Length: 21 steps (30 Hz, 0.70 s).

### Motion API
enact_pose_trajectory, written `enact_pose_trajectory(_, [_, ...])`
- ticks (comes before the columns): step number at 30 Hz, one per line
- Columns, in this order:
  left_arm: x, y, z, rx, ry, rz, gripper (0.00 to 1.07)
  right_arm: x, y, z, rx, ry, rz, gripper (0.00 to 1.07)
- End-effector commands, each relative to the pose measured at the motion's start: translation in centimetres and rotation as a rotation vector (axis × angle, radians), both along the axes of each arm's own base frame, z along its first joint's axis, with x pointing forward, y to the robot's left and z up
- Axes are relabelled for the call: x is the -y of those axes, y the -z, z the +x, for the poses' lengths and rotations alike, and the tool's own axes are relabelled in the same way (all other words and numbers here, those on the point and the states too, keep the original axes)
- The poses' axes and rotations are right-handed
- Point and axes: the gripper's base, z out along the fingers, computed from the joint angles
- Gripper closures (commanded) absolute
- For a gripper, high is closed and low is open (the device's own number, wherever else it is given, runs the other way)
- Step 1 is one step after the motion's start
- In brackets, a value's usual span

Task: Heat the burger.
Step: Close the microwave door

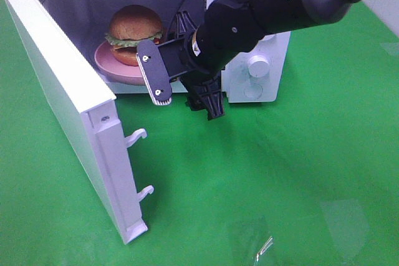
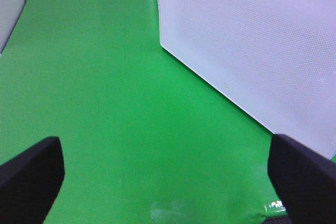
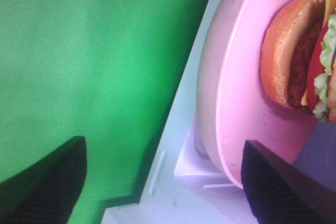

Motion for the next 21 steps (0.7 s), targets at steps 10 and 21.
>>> enact_pose_trajectory(10, [0.0,0.0,-0.2,0.027,0.001,-0.005,0.09,3.6,-2.4,-2.2,-0.02,0.127,0.111,0.31])
enact_pose_trajectory(21, [0.0,0.0,-0.2,0.027,0.001,-0.005,0.09,7.2,-5.2,-6.0,-0.137,0.437,0.369,0.31])
